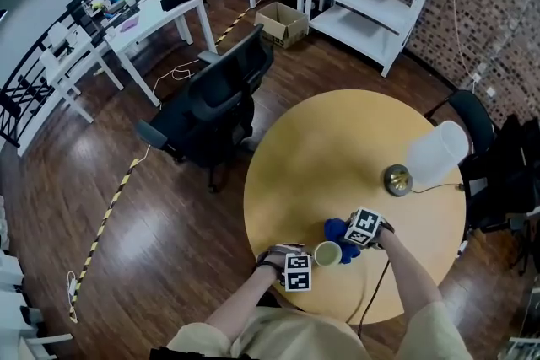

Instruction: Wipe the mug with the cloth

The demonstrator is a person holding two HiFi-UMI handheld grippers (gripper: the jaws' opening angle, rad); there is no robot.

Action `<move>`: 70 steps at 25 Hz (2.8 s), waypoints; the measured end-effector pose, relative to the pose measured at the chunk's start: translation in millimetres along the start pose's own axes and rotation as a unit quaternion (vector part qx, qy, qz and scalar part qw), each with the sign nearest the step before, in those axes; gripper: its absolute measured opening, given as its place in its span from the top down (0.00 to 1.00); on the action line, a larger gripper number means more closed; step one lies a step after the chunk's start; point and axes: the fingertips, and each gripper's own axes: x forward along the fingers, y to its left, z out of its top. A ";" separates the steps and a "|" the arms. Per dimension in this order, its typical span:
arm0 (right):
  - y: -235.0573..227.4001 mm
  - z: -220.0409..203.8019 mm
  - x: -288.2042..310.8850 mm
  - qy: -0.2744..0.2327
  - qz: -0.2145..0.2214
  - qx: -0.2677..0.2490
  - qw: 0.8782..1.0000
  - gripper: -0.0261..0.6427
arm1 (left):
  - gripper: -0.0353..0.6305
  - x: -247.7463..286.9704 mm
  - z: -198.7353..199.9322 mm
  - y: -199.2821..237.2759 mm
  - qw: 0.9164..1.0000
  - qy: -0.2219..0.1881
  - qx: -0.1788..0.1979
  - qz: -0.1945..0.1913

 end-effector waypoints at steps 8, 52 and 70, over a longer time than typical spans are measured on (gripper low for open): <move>-5.2 19.5 5.6 0.046 0.020 0.041 0.998 0.88 | 0.86 -1.3 -6.5 5.7 1.000 0.007 -0.005 0.012; 15.7 60.1 22.7 0.055 0.024 0.211 0.976 0.88 | 0.91 -5.5 -45.2 47.7 0.762 -0.172 -0.625 -0.001; 22.5 105.4 6.5 -0.084 0.108 0.303 0.943 0.88 | 0.91 -5.3 -45.5 48.7 0.772 -0.170 -0.612 -0.011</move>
